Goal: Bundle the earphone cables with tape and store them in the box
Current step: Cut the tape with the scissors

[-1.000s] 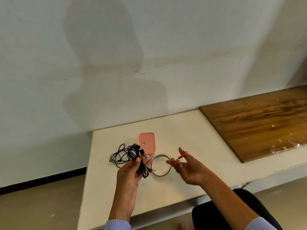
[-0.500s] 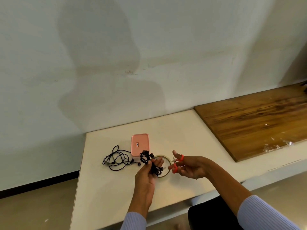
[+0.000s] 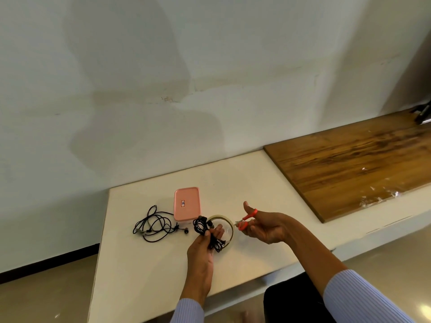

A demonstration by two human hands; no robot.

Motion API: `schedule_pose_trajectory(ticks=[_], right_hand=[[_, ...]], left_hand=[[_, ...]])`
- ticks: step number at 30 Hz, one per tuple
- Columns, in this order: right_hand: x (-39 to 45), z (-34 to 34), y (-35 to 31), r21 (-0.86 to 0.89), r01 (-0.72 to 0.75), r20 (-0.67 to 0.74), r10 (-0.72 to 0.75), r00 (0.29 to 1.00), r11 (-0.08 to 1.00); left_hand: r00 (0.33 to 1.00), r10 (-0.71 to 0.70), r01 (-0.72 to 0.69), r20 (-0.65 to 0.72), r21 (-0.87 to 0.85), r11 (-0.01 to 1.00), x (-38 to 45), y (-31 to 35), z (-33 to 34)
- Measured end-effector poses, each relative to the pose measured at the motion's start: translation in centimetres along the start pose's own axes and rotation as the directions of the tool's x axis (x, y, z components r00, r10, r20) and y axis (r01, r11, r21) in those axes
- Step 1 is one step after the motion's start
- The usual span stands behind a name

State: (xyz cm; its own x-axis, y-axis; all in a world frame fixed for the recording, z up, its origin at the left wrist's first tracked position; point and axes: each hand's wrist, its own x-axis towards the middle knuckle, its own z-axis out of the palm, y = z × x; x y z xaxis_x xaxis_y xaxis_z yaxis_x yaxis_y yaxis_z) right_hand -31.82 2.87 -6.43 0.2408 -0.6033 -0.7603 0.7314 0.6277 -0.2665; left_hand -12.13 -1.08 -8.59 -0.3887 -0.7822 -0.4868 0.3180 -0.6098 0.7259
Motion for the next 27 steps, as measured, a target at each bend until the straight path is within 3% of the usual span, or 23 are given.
schedule_pose_trajectory(ticks=[6, 10, 12, 13, 15, 17, 23, 27], right_hand=[[-0.1, 0.2, -0.3, 0.012, 0.026, 0.031, -0.027, 0.999, 1.0], [-1.4, 0.1, -1.3, 0.148, 0.134, 0.021, -0.139, 0.99, 0.98], [-1.7, 0.5, -1.0, 0.015, 0.207, -0.077, -0.205, 0.976, 0.978], [-1.4, 0.8, -0.6, -0.162, 0.254, -0.177, -0.282, 0.943, 0.953], [-0.4, 1.8, 0.5, -0.572, 0.24, -0.35, -0.497, 0.794, 0.785], [0.8, 2.5, 1.3, -0.8, 0.146, -0.357, -0.658, 0.663, 0.582], [2.1, 3.3, 1.7, -0.937, -0.068, -0.336, -0.827, 0.451, 0.344], [2.5, 3.5, 2.0, -0.948, -0.204, -0.307, -0.875, 0.373, 0.246]], left_hand=[[1.0, 0.011, -0.011, -0.005, 0.06, 0.998, 0.1, -0.2, -0.1], [1.0, 0.014, -0.015, 0.008, 0.087, 0.996, 0.3, -0.4, -0.4], [1.0, 0.008, -0.008, -0.008, 0.066, 0.998, 0.5, -0.5, -0.4], [1.0, 0.007, -0.006, -0.017, 0.049, 0.999, 0.6, -0.6, -0.3], [1.0, 0.017, -0.016, -0.017, 0.04, 0.999, 0.4, -0.6, -0.2], [1.0, 0.018, -0.018, -0.019, 0.042, 0.999, 0.3, -0.6, 0.0], [0.999, 0.046, -0.048, -0.025, -0.084, 0.995, -0.5, 1.8, 1.0], [0.992, 0.107, -0.102, 0.066, -0.079, 0.992, -2.9, 5.3, 1.2]])
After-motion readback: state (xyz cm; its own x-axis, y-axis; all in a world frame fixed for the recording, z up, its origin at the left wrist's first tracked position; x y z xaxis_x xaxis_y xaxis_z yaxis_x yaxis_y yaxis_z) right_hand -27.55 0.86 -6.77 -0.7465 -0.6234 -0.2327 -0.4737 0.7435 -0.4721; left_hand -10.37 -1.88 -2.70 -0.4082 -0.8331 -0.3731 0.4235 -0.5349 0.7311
